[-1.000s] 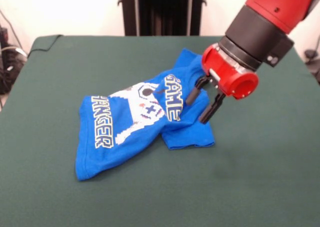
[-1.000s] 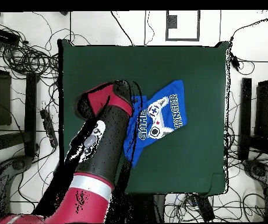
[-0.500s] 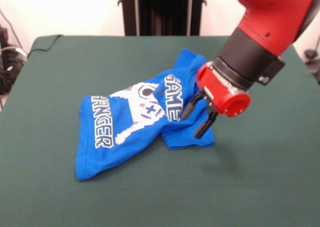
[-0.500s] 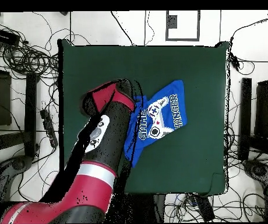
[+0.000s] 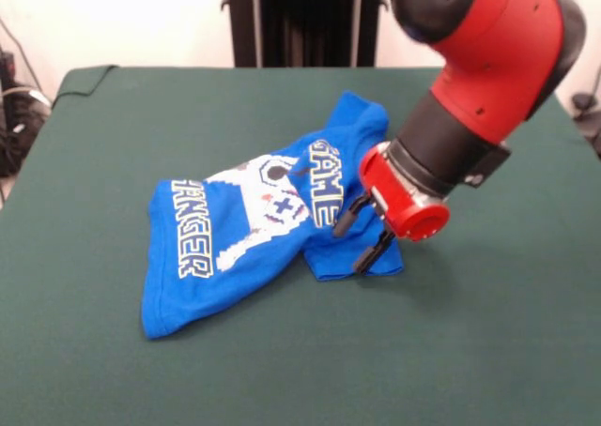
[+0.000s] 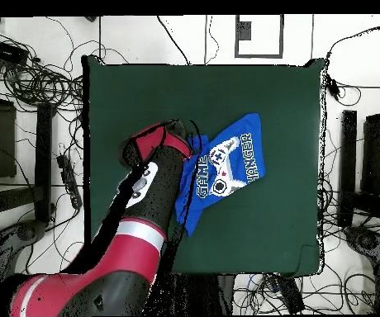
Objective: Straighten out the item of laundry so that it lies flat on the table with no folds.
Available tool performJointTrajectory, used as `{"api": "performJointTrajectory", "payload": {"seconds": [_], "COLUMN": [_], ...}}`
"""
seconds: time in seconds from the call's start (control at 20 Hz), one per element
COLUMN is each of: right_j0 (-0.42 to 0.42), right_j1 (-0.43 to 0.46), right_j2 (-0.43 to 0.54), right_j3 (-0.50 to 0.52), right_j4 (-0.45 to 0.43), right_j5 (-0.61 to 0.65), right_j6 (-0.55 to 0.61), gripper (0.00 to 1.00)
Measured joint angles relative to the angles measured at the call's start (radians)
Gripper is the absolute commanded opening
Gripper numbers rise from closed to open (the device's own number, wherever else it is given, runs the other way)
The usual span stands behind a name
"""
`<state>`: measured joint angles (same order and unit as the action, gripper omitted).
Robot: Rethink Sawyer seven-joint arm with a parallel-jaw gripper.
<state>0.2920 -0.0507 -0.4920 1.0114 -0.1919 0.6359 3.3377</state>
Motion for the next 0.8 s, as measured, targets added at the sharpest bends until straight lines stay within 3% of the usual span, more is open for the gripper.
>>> {"api": "performJointTrajectory", "payload": {"seconds": [0.8], "right_j0": [0.012], "right_j1": [0.046], "right_j2": [-0.034], "right_j3": [-0.042], "right_j4": [0.01], "right_j5": [-0.017], "right_j6": [0.0], "gripper": [1.0]}}
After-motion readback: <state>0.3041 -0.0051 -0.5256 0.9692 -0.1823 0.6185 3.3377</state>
